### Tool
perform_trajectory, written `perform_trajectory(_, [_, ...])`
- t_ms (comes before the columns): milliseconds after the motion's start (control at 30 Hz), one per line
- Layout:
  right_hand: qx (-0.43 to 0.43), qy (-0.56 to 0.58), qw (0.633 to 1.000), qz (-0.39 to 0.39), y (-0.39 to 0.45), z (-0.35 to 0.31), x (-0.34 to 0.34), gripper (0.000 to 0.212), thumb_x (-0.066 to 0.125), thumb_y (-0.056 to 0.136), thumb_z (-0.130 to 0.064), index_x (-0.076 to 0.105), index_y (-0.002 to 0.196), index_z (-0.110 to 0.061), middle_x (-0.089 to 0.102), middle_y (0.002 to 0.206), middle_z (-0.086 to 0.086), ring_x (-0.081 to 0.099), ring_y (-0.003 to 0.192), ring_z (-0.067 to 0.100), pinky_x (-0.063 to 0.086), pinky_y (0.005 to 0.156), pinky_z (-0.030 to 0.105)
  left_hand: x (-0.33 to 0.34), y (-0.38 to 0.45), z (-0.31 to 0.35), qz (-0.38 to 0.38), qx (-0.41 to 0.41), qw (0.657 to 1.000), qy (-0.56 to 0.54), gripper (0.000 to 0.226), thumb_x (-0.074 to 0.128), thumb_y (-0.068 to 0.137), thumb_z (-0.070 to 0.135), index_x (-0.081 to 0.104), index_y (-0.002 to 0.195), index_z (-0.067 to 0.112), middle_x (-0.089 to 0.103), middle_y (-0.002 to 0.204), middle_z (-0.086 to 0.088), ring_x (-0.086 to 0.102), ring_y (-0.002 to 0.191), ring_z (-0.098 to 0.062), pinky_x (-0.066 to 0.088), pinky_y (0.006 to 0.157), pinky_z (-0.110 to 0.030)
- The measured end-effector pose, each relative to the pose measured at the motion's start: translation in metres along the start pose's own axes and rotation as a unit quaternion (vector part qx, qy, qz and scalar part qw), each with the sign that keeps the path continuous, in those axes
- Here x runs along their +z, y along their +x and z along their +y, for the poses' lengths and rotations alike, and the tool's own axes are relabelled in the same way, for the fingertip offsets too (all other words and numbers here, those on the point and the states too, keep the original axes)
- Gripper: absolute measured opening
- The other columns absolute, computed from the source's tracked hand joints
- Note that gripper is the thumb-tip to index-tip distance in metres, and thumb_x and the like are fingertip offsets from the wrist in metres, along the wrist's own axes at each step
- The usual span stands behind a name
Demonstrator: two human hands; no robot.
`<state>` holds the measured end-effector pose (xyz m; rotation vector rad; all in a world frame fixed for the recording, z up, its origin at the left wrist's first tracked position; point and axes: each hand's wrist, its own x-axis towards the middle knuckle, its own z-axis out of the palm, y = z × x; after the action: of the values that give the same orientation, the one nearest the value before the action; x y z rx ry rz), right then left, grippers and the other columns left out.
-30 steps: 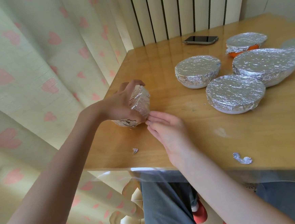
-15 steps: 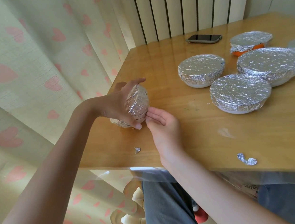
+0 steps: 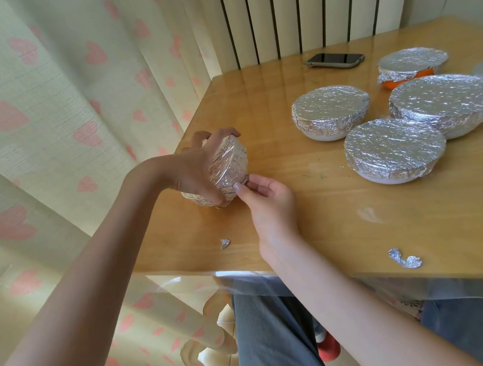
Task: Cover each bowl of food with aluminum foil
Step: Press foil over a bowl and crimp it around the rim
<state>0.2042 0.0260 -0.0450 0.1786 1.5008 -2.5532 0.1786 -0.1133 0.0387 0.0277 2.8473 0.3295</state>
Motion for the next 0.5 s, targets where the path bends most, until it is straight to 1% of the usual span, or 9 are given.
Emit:
perform_trajectory(67, [0.004, -0.002, 1.0, -0.01, 0.001, -0.001, -0.002, 0.018, 0.072, 0.08, -0.001, 0.062, 0.088, -0.014, 0.064, 0.081, -0.005, 0.057, 0.066, -0.003, 0.045, 0.062, 0.007, 0.0, 0.0, 0.0, 0.001, 0.001, 1.0, 0.006, 0.119, 0.081, 0.041, 0.043, 0.006, 0.132, 0.062, 0.013, 0.144, 0.008, 0.038, 0.126, -0.031, 0.044, 0.102, -0.048])
perform_trajectory(133, [0.003, -0.007, 1.0, -0.014, 0.003, -0.002, -0.003, 0.018, 0.071, 0.081, -0.001, 0.063, 0.084, -0.016, 0.065, 0.08, -0.005, 0.057, 0.065, -0.004, 0.044, 0.062, 0.007, -0.001, -0.001, 0.001, -0.001, -0.003, 1.0, 0.008, 0.12, 0.08, 0.038, 0.046, 0.006, 0.131, 0.063, 0.013, 0.144, 0.007, 0.038, 0.126, -0.032, 0.043, 0.103, -0.048])
perform_trajectory(200, [0.001, -0.005, 1.0, -0.017, 0.003, -0.002, -0.004, 0.018, 0.071, 0.081, 0.0, 0.062, 0.083, -0.016, 0.064, 0.078, -0.005, 0.057, 0.064, -0.004, 0.043, 0.061, 0.006, -0.001, -0.001, 0.003, -0.002, -0.004, 1.0, 0.008, 0.12, 0.077, 0.034, 0.051, 0.005, 0.129, 0.064, 0.013, 0.144, 0.007, 0.037, 0.127, -0.033, 0.043, 0.104, -0.049])
perform_trajectory(267, [0.002, -0.005, 1.0, -0.019, 0.003, -0.003, -0.005, 0.018, 0.071, 0.081, -0.001, 0.061, 0.083, -0.016, 0.064, 0.077, -0.004, 0.057, 0.064, -0.001, 0.043, 0.061, 0.006, -0.001, -0.001, 0.003, -0.001, -0.002, 1.0, 0.011, 0.118, 0.078, 0.036, 0.05, 0.005, 0.128, 0.066, 0.012, 0.145, 0.009, 0.036, 0.129, -0.032, 0.043, 0.103, -0.05])
perform_trajectory(333, [0.008, 0.001, 1.0, -0.018, 0.003, -0.002, -0.008, 0.019, 0.072, 0.081, -0.002, 0.059, 0.088, -0.015, 0.065, 0.08, -0.002, 0.059, 0.069, 0.004, 0.045, 0.067, 0.01, 0.0, -0.001, 0.002, -0.001, -0.004, 1.0, 0.011, 0.118, 0.079, 0.038, 0.048, 0.005, 0.127, 0.066, 0.012, 0.145, 0.011, 0.036, 0.128, -0.031, 0.044, 0.102, -0.05])
perform_trajectory(400, [0.024, 0.022, 0.999, -0.016, 0.004, -0.002, -0.011, 0.021, 0.069, 0.083, -0.001, 0.056, 0.092, -0.014, 0.067, 0.083, 0.002, 0.061, 0.072, 0.009, 0.05, 0.076, 0.019, -0.001, -0.002, 0.002, -0.003, -0.008, 1.0, 0.005, 0.119, 0.078, 0.035, 0.051, 0.004, 0.128, 0.067, 0.012, 0.144, 0.011, 0.037, 0.128, -0.031, 0.044, 0.103, -0.049])
perform_trajectory(433, [0.033, 0.04, 0.999, -0.016, 0.005, -0.003, -0.011, 0.02, 0.067, 0.084, 0.001, 0.055, 0.092, -0.013, 0.066, 0.083, 0.003, 0.062, 0.071, 0.01, 0.051, 0.078, 0.021, -0.001, -0.002, 0.001, -0.004, -0.008, 1.0, 0.002, 0.12, 0.077, 0.034, 0.052, 0.004, 0.129, 0.066, 0.012, 0.145, 0.01, 0.037, 0.128, -0.032, 0.043, 0.103, -0.05])
perform_trajectory(500, [0.047, 0.07, 0.996, -0.014, 0.007, -0.005, -0.011, 0.018, 0.064, 0.085, 0.004, 0.055, 0.091, -0.009, 0.065, 0.08, 0.003, 0.063, 0.067, 0.009, 0.054, 0.076, 0.021, -0.001, -0.002, 0.0, -0.005, -0.005, 1.0, -0.001, 0.121, 0.077, 0.034, 0.052, 0.004, 0.13, 0.066, 0.012, 0.145, 0.01, 0.036, 0.129, -0.032, 0.043, 0.104, -0.05])
